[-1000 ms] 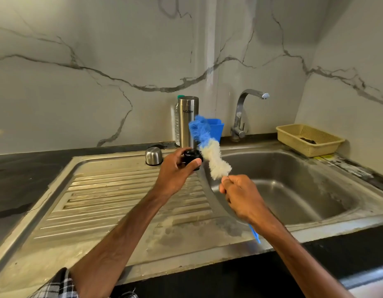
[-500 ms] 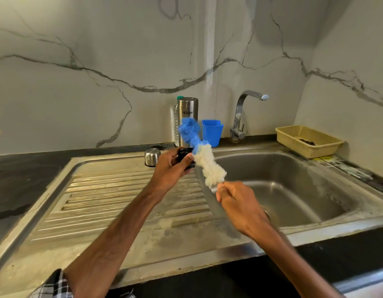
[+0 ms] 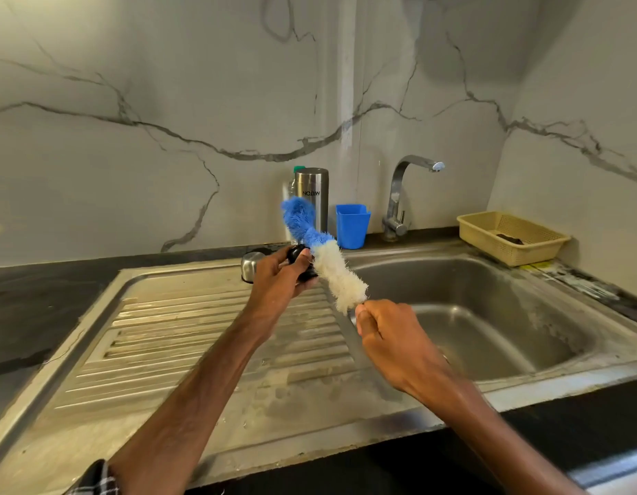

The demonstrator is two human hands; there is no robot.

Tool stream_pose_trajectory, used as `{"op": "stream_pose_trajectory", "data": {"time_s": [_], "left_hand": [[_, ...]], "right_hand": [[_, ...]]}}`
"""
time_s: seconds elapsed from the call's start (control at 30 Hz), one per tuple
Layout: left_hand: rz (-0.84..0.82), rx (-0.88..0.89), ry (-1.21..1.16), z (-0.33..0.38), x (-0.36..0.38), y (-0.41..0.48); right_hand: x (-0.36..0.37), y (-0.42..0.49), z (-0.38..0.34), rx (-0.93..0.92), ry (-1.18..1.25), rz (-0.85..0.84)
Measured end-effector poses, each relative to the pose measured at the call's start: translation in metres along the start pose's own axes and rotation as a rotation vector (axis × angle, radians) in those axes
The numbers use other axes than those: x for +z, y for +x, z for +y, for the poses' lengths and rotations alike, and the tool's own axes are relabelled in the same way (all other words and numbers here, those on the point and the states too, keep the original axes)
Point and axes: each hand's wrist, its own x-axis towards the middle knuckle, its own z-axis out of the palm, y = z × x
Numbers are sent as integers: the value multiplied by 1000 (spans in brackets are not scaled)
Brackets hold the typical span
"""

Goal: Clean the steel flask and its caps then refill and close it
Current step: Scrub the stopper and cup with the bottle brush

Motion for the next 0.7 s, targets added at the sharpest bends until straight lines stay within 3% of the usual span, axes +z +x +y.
{"op": "stream_pose_trajectory", "data": {"time_s": [0.13,0.27,0.4,0.53,0.7], "left_hand": [[-50,5,25,1,6,-5],[-11,-6,2,3,-1,1],[-92,27,85,1,7,-6],[-34,59,89,5,0,4],[-151,45,156,-2,12,-4]], "right_hand": [[-7,11,4,44,19,37],[1,-3,4,17,-29,-33],[-5,8,8,84,28,12],[0,-7,16,98,-77,-62],[-3,6,24,175,4,35]]}}
